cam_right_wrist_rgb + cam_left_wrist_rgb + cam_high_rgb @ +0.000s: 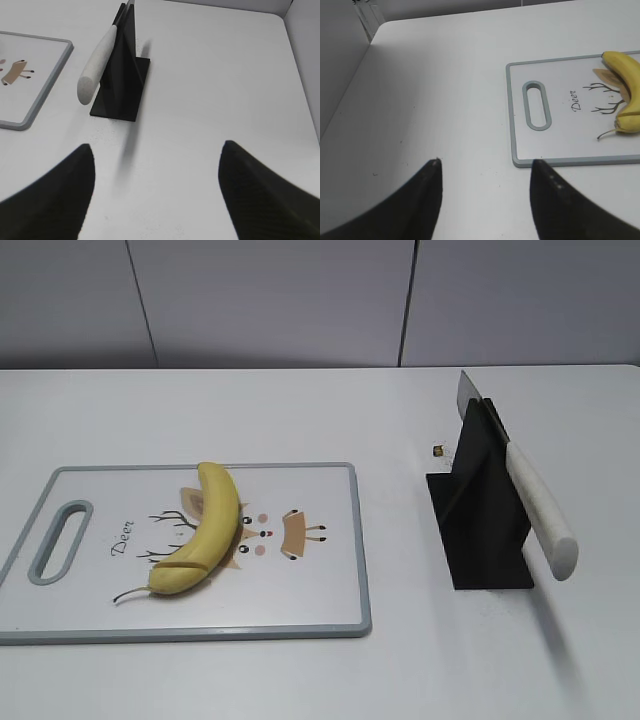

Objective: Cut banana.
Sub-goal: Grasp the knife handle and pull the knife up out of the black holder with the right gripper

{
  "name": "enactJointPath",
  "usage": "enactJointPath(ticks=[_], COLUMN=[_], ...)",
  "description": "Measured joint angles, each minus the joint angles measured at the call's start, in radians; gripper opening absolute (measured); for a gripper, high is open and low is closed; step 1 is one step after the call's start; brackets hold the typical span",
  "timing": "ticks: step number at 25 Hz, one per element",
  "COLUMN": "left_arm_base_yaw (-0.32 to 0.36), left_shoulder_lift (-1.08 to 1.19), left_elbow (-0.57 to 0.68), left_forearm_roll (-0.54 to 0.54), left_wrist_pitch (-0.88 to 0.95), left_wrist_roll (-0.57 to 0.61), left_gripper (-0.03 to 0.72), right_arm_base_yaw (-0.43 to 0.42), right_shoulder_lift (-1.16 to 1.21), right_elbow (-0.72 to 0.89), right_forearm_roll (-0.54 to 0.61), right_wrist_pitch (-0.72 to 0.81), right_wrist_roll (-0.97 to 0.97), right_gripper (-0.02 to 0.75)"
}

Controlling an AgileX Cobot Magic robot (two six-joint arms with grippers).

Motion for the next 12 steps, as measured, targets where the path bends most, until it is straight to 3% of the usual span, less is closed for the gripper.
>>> enactJointPath(ticks=[12], left_arm_base_yaw=[0.000], left_shoulder_lift=[0.000], left_elbow=[0.000], left_forearm_roll=[0.000], left_wrist_pitch=[0.000], left_wrist_roll=[0.000], left_gripper=[0.534], right_arm_base_yaw=[0.000], right_shoulder_lift=[0.000], right_elbow=[0.000], right_forearm_roll=[0.000], right_wrist_pitch=[0.000], right_wrist_roll=[0.000], right_gripper=[0.582])
